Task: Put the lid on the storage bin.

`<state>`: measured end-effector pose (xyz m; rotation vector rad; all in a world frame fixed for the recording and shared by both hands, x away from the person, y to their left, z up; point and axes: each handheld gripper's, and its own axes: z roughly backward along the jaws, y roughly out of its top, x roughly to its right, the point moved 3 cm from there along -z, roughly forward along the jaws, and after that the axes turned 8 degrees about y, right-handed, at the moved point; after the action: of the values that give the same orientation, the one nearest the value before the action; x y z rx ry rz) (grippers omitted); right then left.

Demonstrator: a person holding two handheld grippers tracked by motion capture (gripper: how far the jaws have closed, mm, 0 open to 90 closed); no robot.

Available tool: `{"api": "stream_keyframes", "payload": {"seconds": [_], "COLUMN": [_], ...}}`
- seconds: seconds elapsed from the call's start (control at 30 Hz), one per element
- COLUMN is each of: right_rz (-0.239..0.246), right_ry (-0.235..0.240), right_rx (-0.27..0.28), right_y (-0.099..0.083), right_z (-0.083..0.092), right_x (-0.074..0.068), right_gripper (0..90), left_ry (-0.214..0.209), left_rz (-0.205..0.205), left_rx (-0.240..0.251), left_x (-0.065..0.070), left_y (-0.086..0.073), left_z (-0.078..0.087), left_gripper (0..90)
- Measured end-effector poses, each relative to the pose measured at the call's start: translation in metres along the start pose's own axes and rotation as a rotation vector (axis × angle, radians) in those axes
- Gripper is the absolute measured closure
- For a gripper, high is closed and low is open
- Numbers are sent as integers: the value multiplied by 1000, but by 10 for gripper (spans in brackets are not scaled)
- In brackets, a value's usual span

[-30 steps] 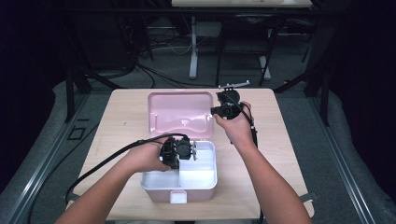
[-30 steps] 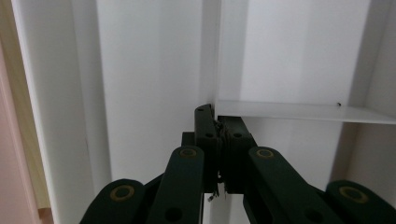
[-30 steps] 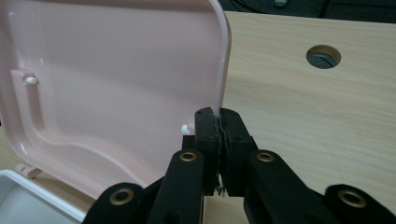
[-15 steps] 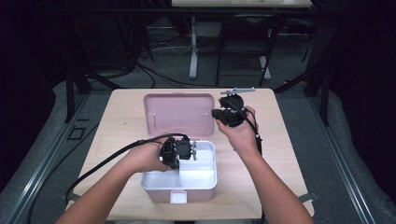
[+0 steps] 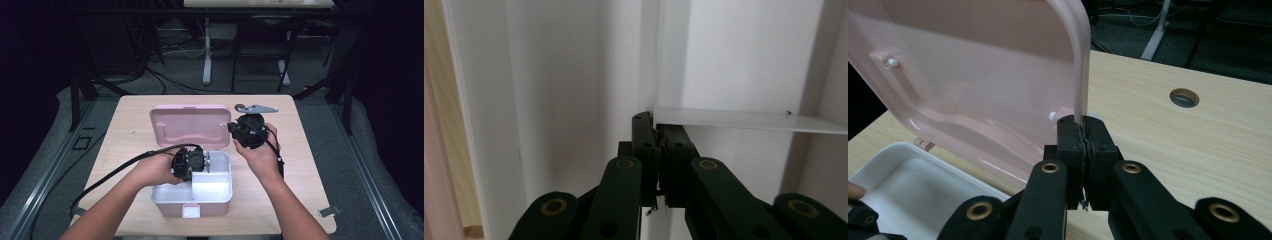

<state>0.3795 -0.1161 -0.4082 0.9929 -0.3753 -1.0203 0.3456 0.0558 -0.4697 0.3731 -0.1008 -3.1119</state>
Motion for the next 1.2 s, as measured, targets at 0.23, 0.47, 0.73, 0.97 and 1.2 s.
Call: {"api": "stream_keyframes", "payload": {"seconds": [0.23, 0.47, 0.73, 0.97, 1.2], "right_rz": [23, 33, 35, 32, 31], "right_ry": [26, 18, 17, 28, 26], "right_rx": [24, 26, 27, 37, 46], "right_y": [-6, -7, -7, -9, -11], "right_z": [5, 7, 7, 8, 9], "right_x": [-5, -7, -7, -7, -8], "right_gripper": [878, 879, 878, 875, 872], "left_ry": [24, 24, 35, 69, 84], "left_rz": [5, 41, 128, 212, 353], "left_rx": [4, 35, 124, 211, 291], "left_x": [3, 2, 3, 4, 2], "left_y": [0, -4, -18, -35, -59], "left_z": [0, 1, 7, 22, 32], "left_gripper": [866, 860, 852, 839, 800]}}
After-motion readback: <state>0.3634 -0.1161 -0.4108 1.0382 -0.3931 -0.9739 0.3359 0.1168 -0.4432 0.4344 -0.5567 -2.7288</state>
